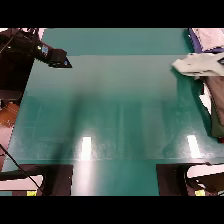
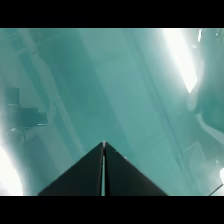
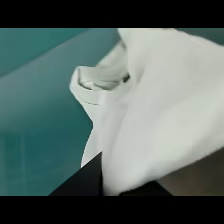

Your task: Fold the shirts.

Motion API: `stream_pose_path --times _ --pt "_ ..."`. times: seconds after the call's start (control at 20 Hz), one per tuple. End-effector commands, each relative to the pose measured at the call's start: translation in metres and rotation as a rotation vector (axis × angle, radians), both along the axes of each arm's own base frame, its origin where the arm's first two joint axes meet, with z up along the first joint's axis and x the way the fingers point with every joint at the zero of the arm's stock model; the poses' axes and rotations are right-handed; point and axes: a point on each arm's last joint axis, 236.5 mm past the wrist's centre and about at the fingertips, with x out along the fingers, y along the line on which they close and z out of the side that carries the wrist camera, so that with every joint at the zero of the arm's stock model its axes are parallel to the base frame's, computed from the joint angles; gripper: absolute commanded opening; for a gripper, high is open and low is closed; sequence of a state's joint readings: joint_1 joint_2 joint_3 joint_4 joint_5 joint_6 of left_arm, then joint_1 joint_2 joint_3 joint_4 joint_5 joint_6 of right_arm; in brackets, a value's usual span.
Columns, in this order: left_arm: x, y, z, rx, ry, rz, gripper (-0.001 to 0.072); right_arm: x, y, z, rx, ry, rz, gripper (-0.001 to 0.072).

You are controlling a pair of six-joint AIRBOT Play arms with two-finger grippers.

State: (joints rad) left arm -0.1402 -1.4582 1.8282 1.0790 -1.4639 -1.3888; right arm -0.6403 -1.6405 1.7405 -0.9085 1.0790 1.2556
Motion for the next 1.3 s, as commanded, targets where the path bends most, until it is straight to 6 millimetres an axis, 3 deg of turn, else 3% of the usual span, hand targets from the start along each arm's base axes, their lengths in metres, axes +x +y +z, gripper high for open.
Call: stream_pose_path --times 0.0,0.2,0.4,0.55,0.85,1.1,1.15,1.25 --pt "-0.004 -0.016 0.001 -0.005 -0.009 -0.031 0.0030 -0.007 -0.051 0.034 -0.113 -0.091 -0.072 0.0013" --pt "0.002 -0.018 0.004 -0.015 -0.034 -0.021 0.0030 -0.013 -0.056 0.097 -0.197 -0.168 -0.045 0.0013" --pt "0.005 -0.018 0.006 -0.020 -0.049 -0.013 0.0030 -0.033 -0.052 0.125 -0.229 -0.165 -0.021 0.0013" --pt "0.005 -0.018 0.006 -0.020 -0.048 -0.015 0.0030 -0.062 -0.052 0.119 -0.206 -0.125 -0.047 0.0013" --pt "0.005 -0.018 0.006 -0.019 -0.048 -0.016 0.0030 -0.143 -0.066 0.106 -0.151 -0.050 -0.183 0.0013" --pt "0.003 -0.018 0.005 -0.014 -0.046 -0.025 0.0030 -0.227 -0.083 0.063 -0.114 0.141 -0.410 0.0019" --pt "0.003 -0.018 0.005 -0.014 -0.045 -0.025 0.0030 -0.241 -0.081 0.053 -0.107 0.182 -0.436 0.0058" --pt "0.003 -0.018 0.005 -0.013 -0.044 -0.026 0.0030 -0.266 -0.080 0.036 -0.112 0.240 -0.474 0.0497"
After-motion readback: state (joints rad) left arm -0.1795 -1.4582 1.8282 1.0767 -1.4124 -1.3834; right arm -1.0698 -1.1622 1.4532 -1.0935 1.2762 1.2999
